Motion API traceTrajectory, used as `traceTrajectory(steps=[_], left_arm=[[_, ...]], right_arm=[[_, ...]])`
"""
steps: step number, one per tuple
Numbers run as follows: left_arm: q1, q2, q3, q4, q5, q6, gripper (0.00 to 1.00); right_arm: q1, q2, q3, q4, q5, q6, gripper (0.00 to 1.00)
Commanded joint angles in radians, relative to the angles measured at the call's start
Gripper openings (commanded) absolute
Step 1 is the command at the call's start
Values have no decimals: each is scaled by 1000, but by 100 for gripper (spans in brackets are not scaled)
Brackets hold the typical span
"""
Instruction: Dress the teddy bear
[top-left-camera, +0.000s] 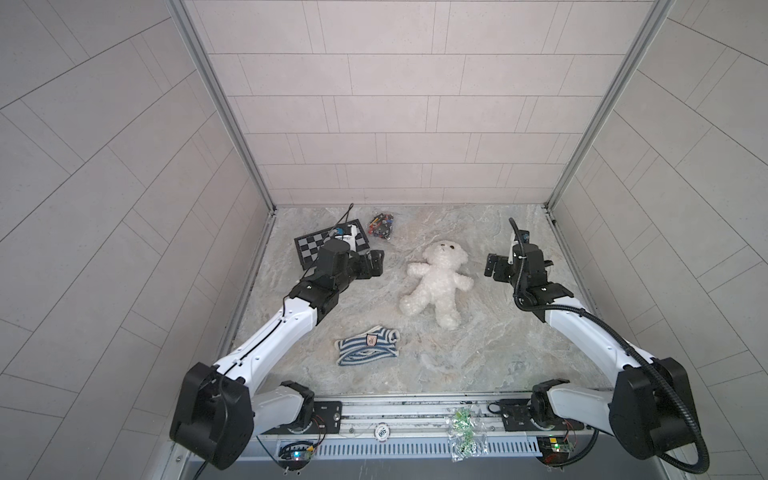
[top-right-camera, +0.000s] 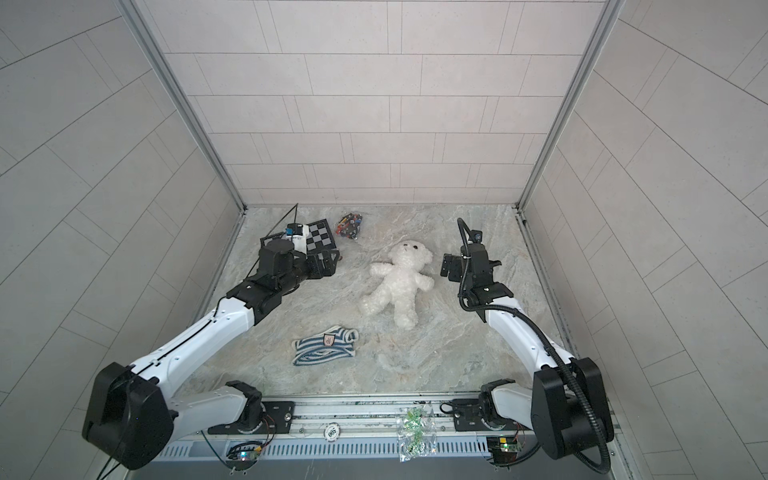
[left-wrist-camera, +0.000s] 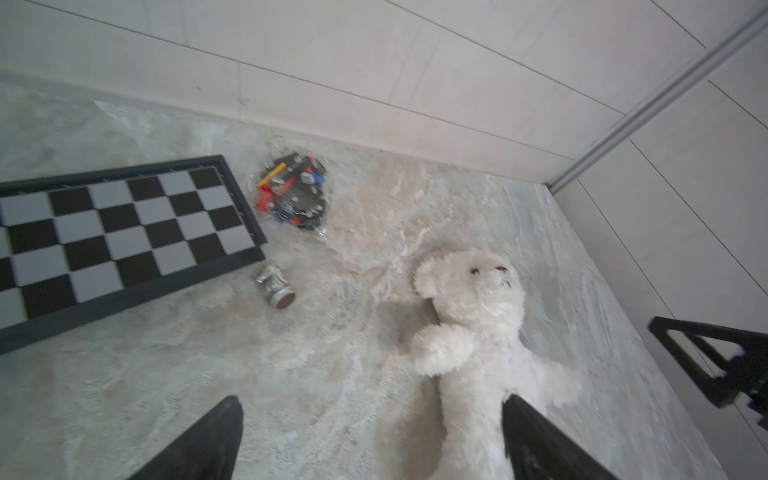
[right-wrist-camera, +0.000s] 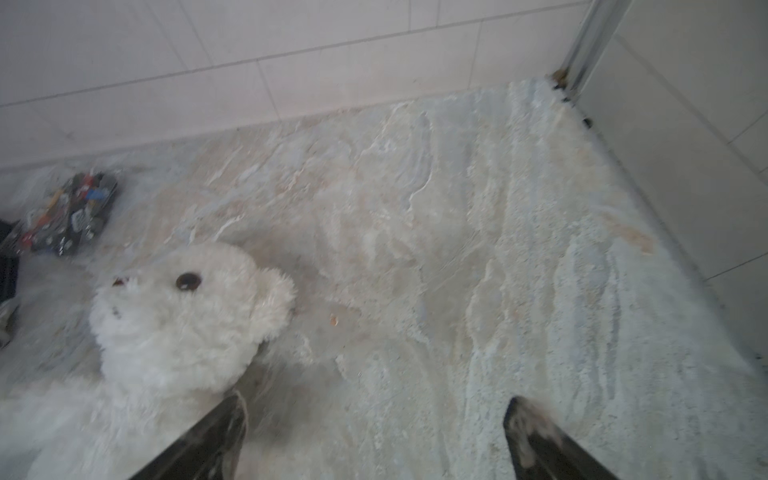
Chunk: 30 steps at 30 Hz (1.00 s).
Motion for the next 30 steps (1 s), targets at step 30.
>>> traceTrajectory(steps=[30], left_arm=[[-391,720,663,-418,-174,-37,100]], right_arm=[[-37,-79,-213,62,-291,131,100]])
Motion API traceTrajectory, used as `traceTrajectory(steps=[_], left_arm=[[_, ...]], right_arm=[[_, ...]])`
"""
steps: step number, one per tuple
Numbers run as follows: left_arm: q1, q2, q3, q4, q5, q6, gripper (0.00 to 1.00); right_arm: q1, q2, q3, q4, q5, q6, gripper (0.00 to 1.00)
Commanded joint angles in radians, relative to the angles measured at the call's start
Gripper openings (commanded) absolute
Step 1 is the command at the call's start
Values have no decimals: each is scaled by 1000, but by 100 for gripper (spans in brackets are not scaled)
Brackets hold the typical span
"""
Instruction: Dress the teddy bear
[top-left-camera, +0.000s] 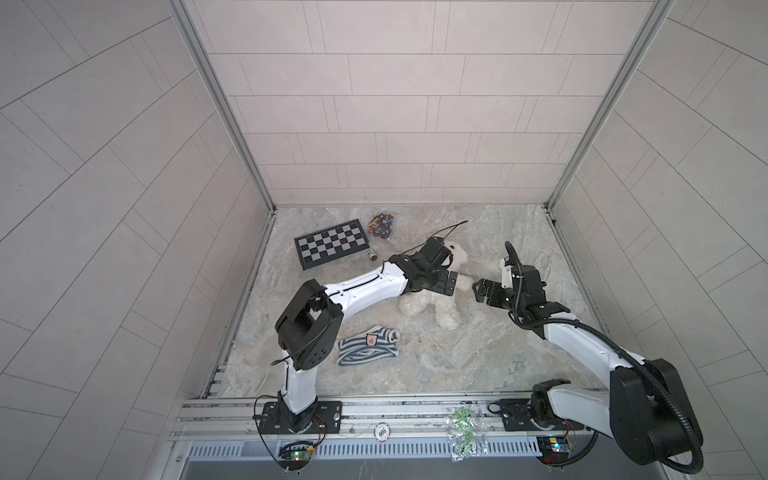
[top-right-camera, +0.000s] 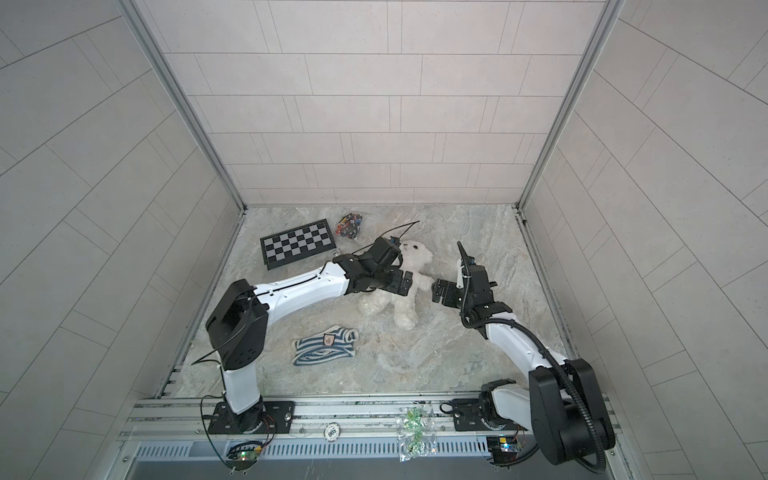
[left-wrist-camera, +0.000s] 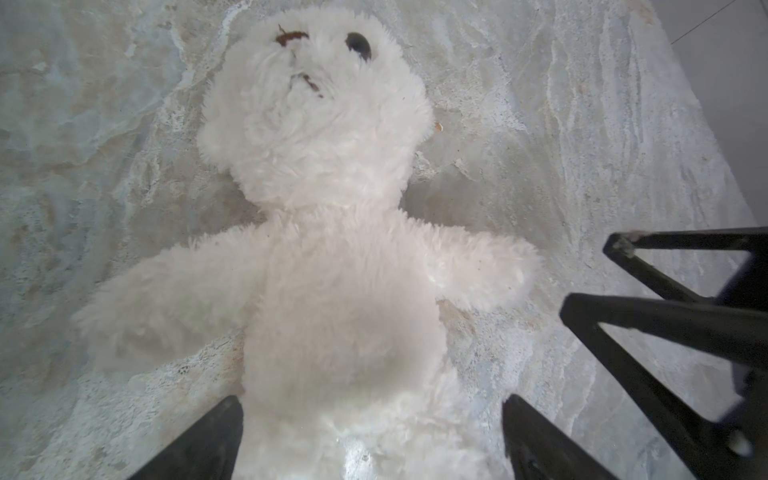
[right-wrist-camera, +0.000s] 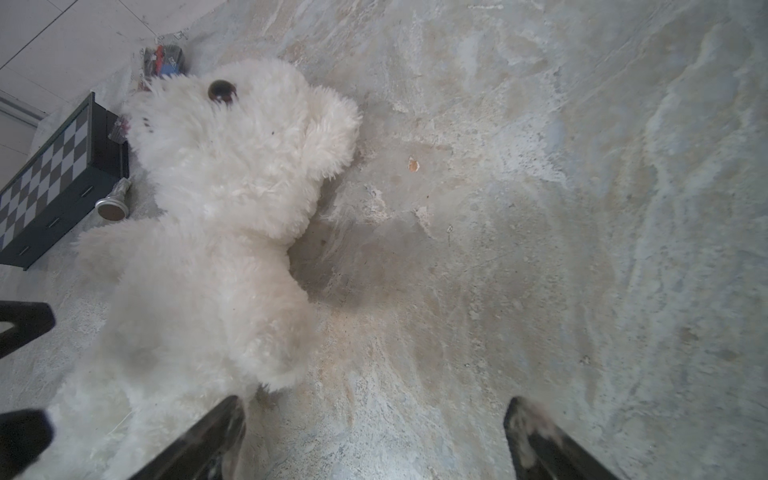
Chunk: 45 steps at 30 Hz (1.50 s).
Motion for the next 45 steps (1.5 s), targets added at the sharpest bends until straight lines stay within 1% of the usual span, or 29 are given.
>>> traceTrajectory(steps=[1,8,17,24,29,32,35,39,41,43,45], left_arm=[[0,43,51,-54,-87,-20,100],[-15,148,135,-100,-134,-20,100],[-19,208,177,-125,-163,-8,99],[-19,214,167,-102,-142,5,88],[-19,241,191,-109,-138,8,82],[-19,242,194,-106,-133,10,75],[-19,213,174,-83,-126,5,64],[-7,129,113,-30,-110,4,40],[8,72,65,12,-89,2,32],[32,1,2,55,-66,-3,21],[54,-79,-58,86,-55,7,15]], right_arm=[[-4,-46,-4,-7,25,-3,100],[-4,-68,-4,-37,27,-25,100],[-4,-100,1,-68,41,-67,100],[-5,-104,2,-79,41,-75,99],[-5,-107,11,-93,39,-77,99],[-5,-119,15,-107,42,-83,99],[-5,-129,13,-112,39,-93,99],[-4,-135,10,-116,38,-96,99],[-4,-126,17,-126,35,-98,98],[1,-115,24,-131,30,-99,98],[11,-106,30,-133,25,-98,97]])
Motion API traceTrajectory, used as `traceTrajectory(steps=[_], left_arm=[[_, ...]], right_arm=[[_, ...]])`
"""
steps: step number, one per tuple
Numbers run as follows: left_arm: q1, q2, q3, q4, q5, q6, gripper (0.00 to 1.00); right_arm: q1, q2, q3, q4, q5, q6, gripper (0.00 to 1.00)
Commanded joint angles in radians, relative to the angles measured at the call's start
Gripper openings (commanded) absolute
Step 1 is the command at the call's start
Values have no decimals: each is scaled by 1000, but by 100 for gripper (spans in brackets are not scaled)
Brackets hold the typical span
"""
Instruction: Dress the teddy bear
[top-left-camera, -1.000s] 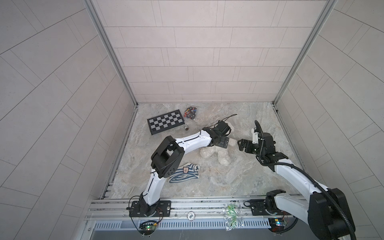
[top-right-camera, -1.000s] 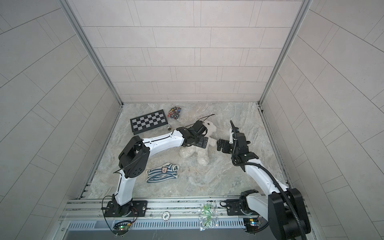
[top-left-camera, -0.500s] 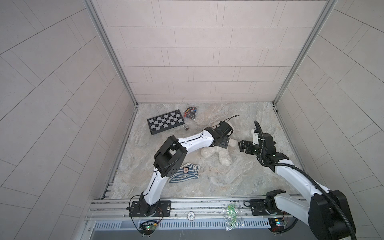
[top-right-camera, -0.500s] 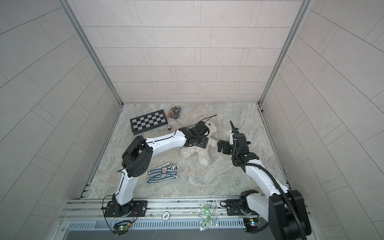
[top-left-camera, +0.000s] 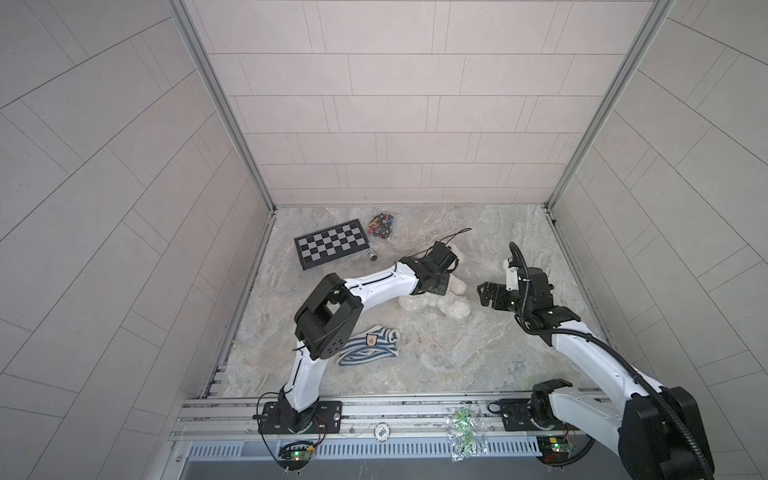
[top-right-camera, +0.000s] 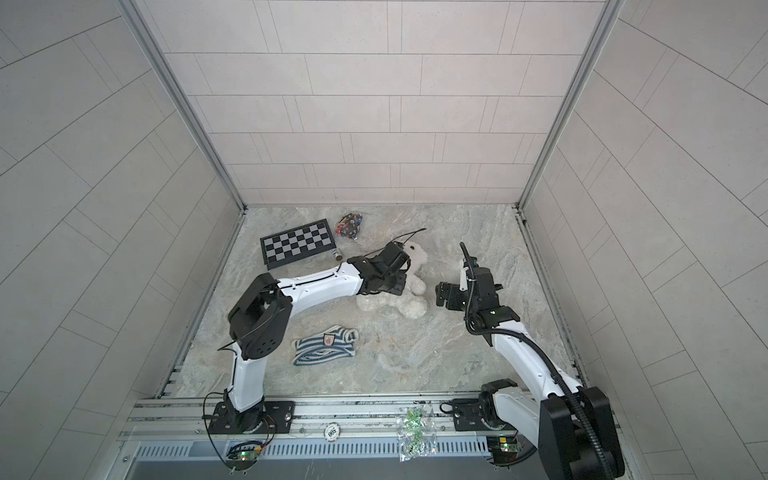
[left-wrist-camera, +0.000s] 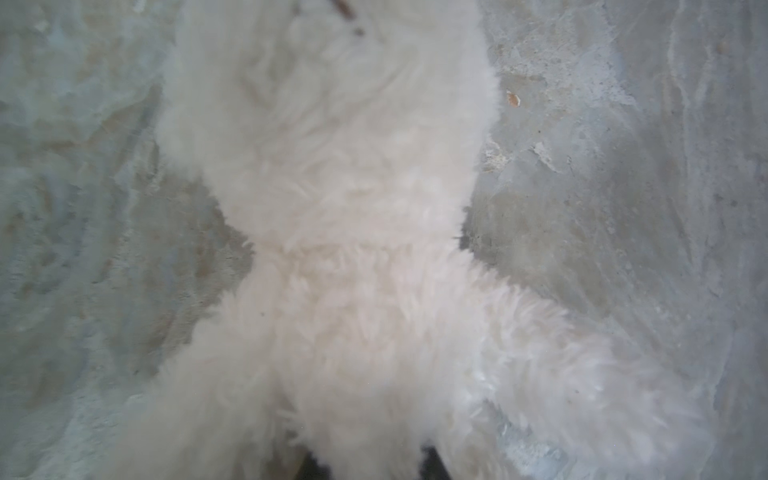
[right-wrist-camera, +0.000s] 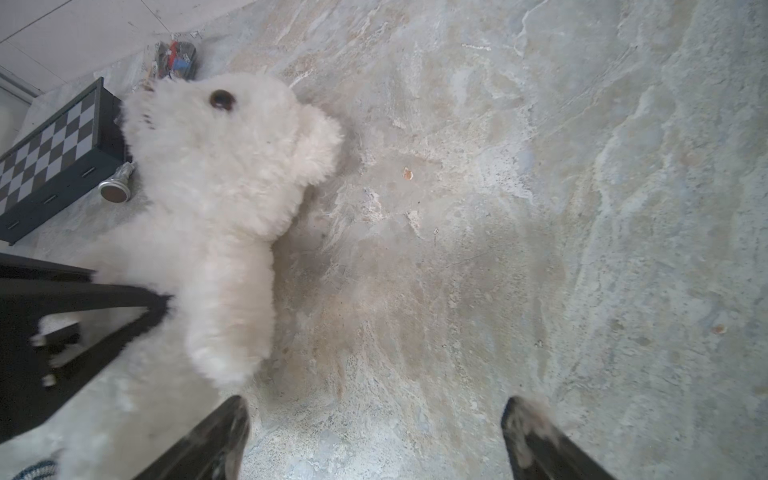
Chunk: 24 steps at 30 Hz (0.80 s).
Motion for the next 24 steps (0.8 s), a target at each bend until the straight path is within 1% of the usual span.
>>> traceTrajectory(steps=[1,3,7,10,13,14,17,19,21,24], left_arm=[[49,-173,-82,82,13,15,15],[80,-276,-148,82,5,30,15],[156,-511,-300,63,-7,63,15],[232,-688,-394,11,0,87,16],[314,-839,-468,-44,30,111,16],[363,-884,-488,-65,44,119,16],[452,-988,-544,-107,90,125,16],[507,-1044,-591,-103,139,114,16],[568,-1081,-641,-98,198,100,16],[624,-1131,-695,-90,234,83,16]], right_arm=[[19,15,37,-21,-6,-13,97],[62,35,59,-32,-3,-25,97],[184,108,129,-45,7,-47,97],[279,192,184,-28,-27,-51,96],[374,284,245,-2,-94,-49,94],[408,317,265,8,-116,-47,94],[507,402,325,21,-144,-43,92],[559,454,348,49,-167,-30,90],[607,513,357,103,-192,13,89],[660,592,360,174,-202,61,86]])
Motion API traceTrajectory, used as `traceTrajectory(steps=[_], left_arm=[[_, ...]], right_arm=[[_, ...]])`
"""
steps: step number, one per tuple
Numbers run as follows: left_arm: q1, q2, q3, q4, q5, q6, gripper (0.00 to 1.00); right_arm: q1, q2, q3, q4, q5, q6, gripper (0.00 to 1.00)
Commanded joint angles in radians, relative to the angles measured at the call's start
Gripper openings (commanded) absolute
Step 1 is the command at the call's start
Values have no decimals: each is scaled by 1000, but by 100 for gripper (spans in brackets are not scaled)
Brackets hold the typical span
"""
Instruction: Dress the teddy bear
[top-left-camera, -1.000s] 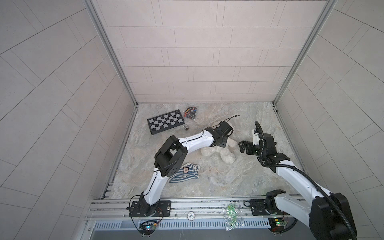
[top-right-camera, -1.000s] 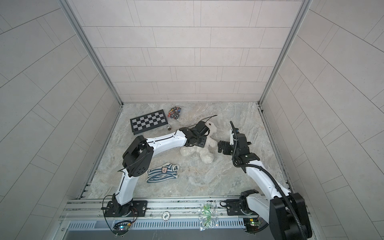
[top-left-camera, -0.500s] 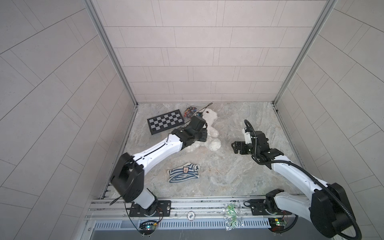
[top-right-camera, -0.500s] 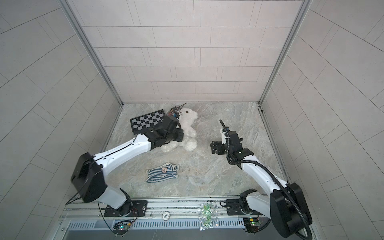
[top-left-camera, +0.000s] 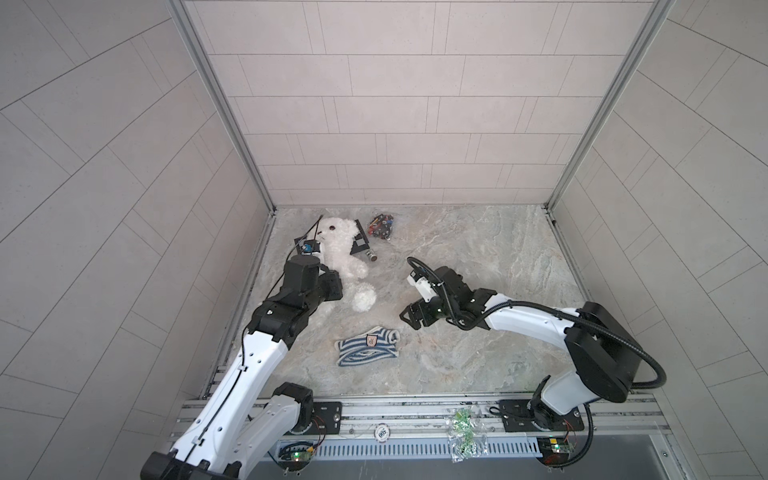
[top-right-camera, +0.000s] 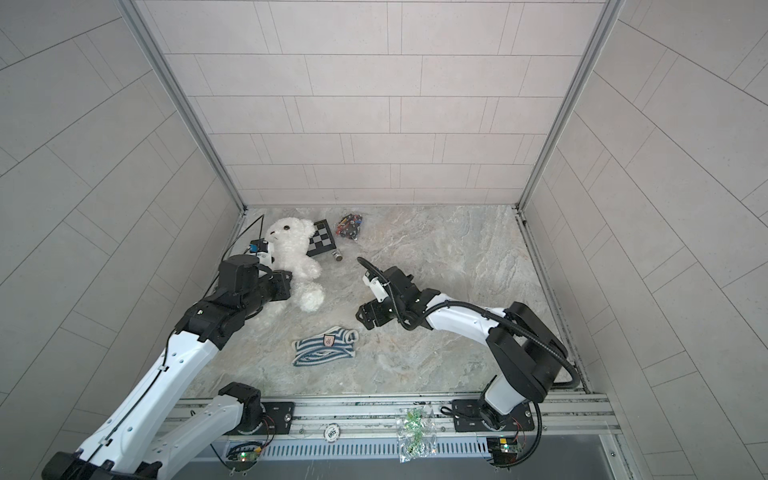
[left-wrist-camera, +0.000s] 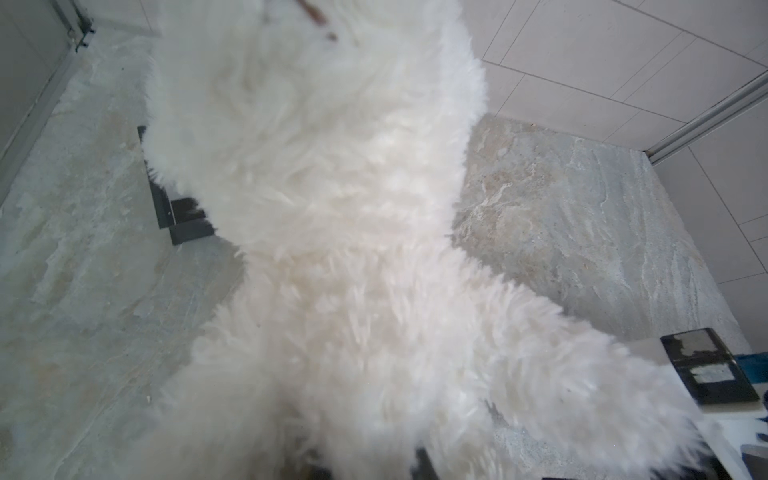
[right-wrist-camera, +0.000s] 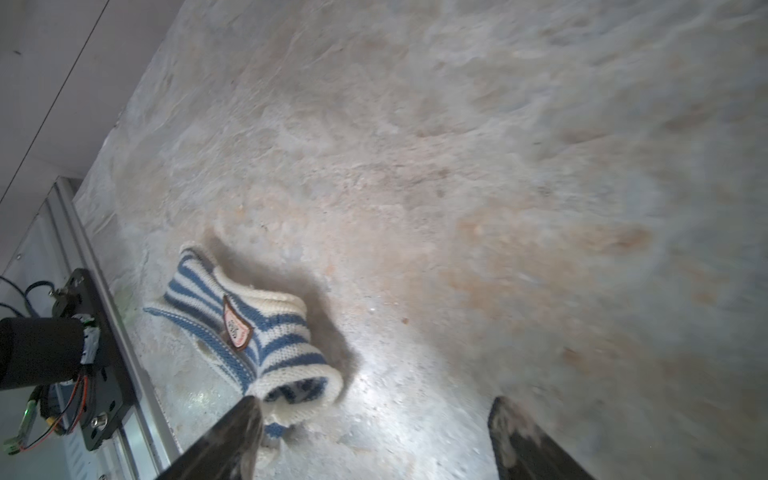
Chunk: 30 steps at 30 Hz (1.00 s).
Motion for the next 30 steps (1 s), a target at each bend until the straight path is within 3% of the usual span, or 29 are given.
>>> traceTrajectory(steps=[1,6,10,18,23,30], left_arm=[[54,-59,-52,12,89,-21,16],[68,-96,-73,-3,77,-24,18],[71,-107,-73,3,74,-31,18],[72,-101,-77,21,77,-34,18],[74,-109,-79,5,77,-15,19],[71,-108,-91,16,129,16,20]], right_arm=[[48,76,4,99,-36,75,86],[98,168,18,151,-34,101,80],[111,190,17,162,-25,112,69],[111,187,20,125,30,118,22],[91,158,49,9,63,97,0],[8,-6,-87,-3,171,144,0]])
